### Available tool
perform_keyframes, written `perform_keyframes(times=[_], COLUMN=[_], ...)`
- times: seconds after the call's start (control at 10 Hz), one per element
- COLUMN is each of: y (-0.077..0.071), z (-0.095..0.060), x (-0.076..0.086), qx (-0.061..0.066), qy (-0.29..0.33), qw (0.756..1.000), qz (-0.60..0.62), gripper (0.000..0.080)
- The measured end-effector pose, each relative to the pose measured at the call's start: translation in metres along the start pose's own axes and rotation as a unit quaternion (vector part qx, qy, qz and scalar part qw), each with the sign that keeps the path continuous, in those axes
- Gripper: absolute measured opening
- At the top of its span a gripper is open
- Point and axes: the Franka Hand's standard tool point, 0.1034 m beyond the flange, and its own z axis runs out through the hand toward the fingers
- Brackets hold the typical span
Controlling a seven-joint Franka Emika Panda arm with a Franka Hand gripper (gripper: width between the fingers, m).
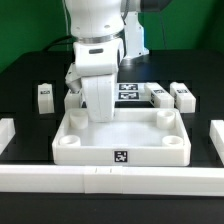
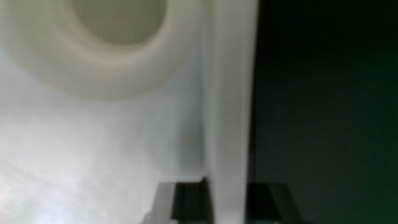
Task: Assemble desk
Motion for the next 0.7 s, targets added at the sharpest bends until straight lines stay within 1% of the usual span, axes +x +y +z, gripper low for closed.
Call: perform_keyframes(times=[0.4,0.6,0.7], y=[0.001,0.012,0.019], z=[0.0,0.0,0.0], x=[0.002,0.015,0.017], qx=[-0.001,-0.005,-0.008], qy=[0.0,0.004,0.005], qw=[1.0,1.0,1.0], qz=[0.0,-0.004,-0.004], gripper=[0.0062,0.0062,0.0062])
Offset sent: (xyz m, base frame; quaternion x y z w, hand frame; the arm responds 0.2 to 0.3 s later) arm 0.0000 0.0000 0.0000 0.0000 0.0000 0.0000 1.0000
